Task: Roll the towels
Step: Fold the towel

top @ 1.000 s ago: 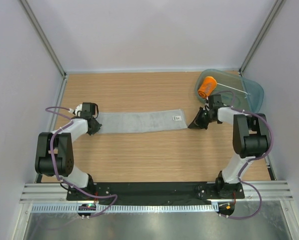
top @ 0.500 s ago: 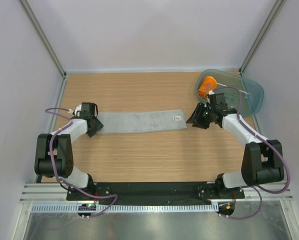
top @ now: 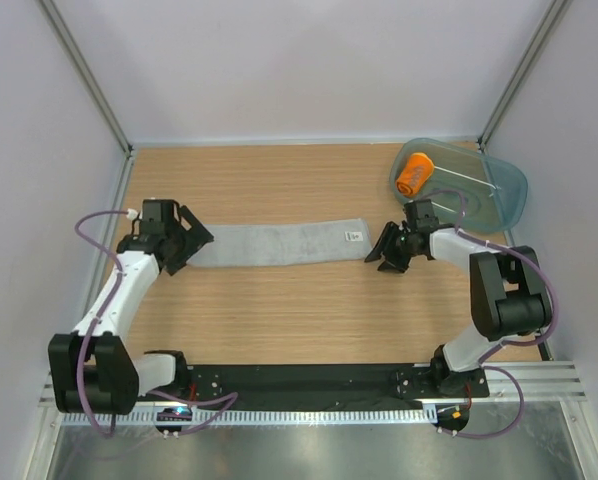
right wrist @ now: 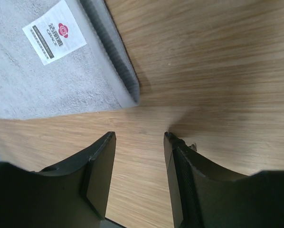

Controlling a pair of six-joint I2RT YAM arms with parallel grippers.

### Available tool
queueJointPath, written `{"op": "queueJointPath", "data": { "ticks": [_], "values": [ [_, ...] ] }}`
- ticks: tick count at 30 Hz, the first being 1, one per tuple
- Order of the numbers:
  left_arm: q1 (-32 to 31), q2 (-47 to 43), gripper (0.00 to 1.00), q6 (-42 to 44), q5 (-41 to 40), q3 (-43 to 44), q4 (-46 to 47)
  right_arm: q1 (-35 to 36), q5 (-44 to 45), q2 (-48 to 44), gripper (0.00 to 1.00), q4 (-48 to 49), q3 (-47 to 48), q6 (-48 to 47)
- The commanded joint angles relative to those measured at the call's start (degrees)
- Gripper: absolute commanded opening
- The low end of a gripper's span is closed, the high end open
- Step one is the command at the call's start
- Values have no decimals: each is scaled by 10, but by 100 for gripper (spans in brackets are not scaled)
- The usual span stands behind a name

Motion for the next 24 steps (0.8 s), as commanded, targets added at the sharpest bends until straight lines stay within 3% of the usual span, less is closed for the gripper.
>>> {"op": "queueJointPath", "data": {
  "ticks": [1,5,11,19,24],
  "values": [
    [2,-50,93,55,34,52,-74,2,4,17,52,39,27,7],
    [2,-71,95,114,22,110,-143,3,15,47,52,45,41,6],
    [3,-103,98,174,-34,111,-154,2,17,81,46,60,52,10],
    [3,-113,98,177,-38,115,-157,3,35,67,16,33,59,-4],
    [3,-112,98,177,-39,114,-158,2,114,21,6,-39,77,-41]
  ]
}}
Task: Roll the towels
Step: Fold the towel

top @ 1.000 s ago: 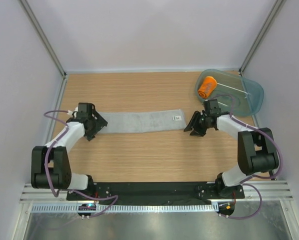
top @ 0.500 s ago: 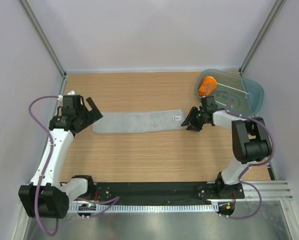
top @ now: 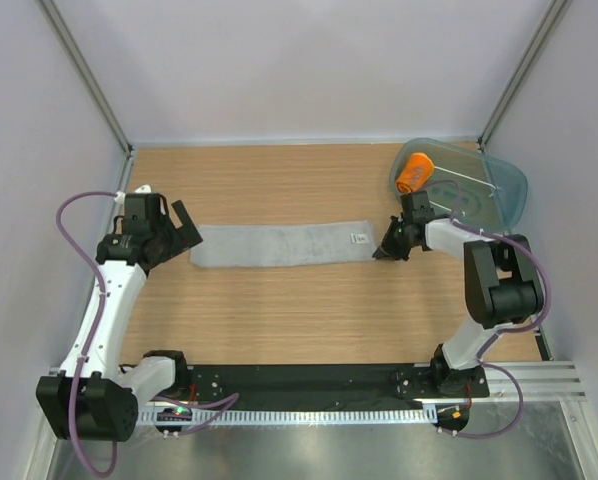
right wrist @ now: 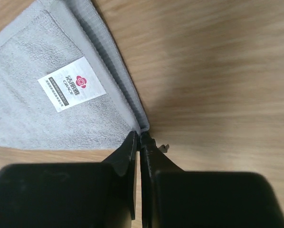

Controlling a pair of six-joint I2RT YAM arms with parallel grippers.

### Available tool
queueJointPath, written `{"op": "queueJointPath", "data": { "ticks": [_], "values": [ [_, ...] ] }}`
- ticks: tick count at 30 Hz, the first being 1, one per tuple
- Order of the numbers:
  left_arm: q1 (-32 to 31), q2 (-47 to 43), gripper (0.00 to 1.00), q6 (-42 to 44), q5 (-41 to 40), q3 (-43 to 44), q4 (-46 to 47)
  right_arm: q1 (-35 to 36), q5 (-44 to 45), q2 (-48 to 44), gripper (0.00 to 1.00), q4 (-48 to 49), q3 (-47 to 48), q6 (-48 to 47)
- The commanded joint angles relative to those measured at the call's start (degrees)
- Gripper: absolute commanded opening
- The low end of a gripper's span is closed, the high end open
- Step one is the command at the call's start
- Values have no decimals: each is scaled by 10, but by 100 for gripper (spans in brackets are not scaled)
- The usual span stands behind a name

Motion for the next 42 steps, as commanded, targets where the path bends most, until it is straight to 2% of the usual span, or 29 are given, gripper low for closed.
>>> {"op": "queueJointPath", "data": {
  "ticks": [1,4,11,16,21,30,34,42],
  "values": [
    [3,-13,97,14,-8,10,-7,1,87,-60,5,-80,26,-38],
    [2,-20,97,11,-8,8,-12,1,132,-85,1,-121,40,-54],
    [2,-41,97,26,1,-4,-32,6,226,-120,1,-180,84,-78],
    [2,-54,98,20,-2,-24,-20,103,266,-80,1,-206,168,-87],
    [2,-55,98,19,-2,-25,-14,204,254,-32,1,-216,264,-75],
    [2,-59,98,18,-5,-30,-14,371,250,127,1,-258,504,-47],
    [2,-60,98,16,-10,-31,-16,405,239,182,1,-269,602,-34],
    [2,-65,98,14,-13,-31,-15,437,208,246,1,-253,669,-16]
  ]
}}
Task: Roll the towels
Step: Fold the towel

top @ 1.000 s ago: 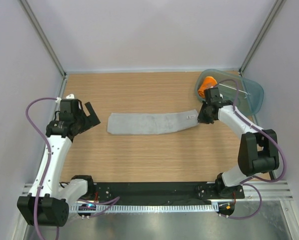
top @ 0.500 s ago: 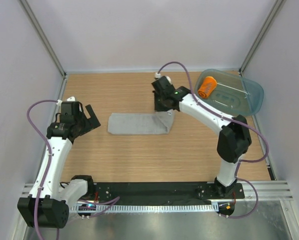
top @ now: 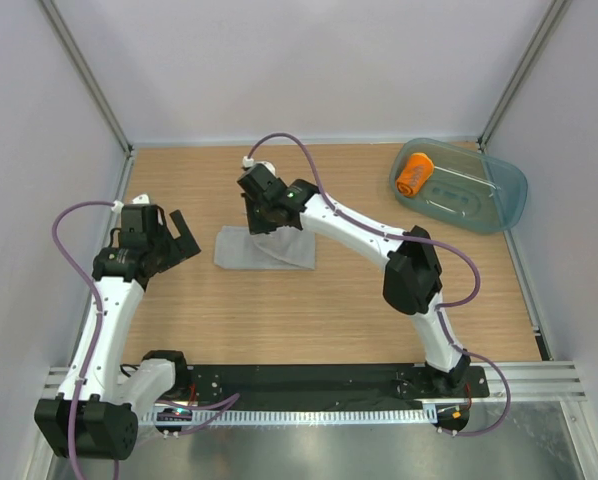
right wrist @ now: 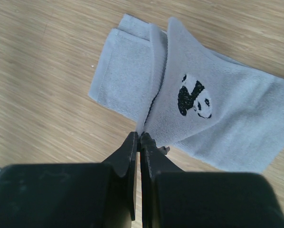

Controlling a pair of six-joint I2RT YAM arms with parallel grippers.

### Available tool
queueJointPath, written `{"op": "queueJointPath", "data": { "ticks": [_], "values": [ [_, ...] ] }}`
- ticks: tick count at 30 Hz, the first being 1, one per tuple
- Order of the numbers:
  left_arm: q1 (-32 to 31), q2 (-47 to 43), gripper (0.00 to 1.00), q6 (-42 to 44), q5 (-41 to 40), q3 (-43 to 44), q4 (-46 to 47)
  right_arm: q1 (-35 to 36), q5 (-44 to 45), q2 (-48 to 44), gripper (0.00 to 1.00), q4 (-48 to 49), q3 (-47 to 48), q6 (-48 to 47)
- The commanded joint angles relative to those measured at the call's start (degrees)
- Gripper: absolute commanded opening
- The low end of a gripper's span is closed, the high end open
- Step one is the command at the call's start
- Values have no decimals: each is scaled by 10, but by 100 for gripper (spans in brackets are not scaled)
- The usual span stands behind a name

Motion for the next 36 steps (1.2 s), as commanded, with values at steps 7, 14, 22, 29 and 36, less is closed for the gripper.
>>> {"op": "queueJointPath", "data": {
  "ticks": [7,14,22,29,36],
  "values": [
    [2,-12,98,3,-9,-1,5,18,-37,33,1,35,36,30],
    [2,-14,98,2,-9,-2,6,31,-91,73,3,117,16,47],
    [2,-15,98,2,-18,-2,4,40,-196,154,70,217,25,87],
    [2,-15,98,1,-23,-2,3,37,-187,82,91,268,-22,72],
    [2,-11,98,2,-25,-1,3,5,-191,-66,94,306,-148,73]
  ]
}}
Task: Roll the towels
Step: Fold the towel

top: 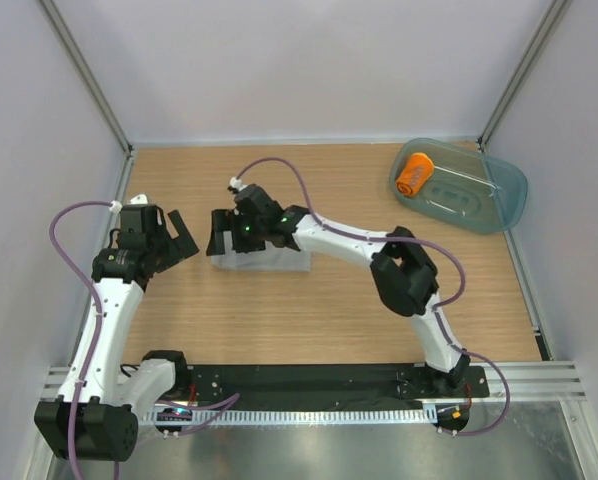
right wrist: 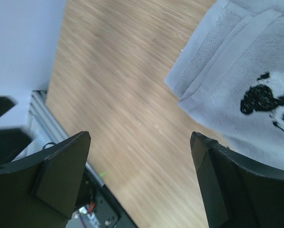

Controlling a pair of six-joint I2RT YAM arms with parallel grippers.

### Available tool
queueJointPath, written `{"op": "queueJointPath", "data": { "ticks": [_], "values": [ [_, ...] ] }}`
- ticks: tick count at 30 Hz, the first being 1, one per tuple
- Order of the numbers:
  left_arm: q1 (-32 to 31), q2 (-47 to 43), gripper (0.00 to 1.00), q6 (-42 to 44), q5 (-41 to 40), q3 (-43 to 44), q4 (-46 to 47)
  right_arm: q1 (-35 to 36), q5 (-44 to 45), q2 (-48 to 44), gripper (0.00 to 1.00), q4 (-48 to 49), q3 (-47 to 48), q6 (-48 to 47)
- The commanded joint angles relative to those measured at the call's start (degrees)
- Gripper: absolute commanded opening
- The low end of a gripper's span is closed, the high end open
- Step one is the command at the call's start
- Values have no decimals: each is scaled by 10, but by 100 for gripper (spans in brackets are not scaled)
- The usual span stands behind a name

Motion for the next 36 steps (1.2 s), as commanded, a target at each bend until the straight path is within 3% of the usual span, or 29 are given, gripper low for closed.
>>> {"op": "queueJointPath", "data": {
  "ticks": [1,5,11,23,26,28,31,33,36],
  "values": [
    [2,-4,98,2,-6,0,3,-26,6,-123,94,46,-47,-2],
    [2,3,98,3,8,-1,5,-85,23,-206,90,33,-179,0],
    [2,14,95,6,23,-2,7,-169,22,-228,81,-2,-289,-31],
    [1,23,94,6,29,-4,10,-207,-41,-158,66,70,-355,-11],
    [1,25,93,7,30,-3,9,-206,-52,-143,58,84,-368,-6],
    [0,27,92,7,32,-3,10,-206,-61,-142,41,95,-379,-4],
    [-18,26,88,6,16,0,7,-206,-57,-163,25,98,-416,-8],
    [-58,26,87,-8,-7,3,7,-206,-48,-193,15,93,-455,-11],
    [-114,41,86,-50,-36,6,3,-205,-34,-244,10,81,-509,-13]
  ]
}}
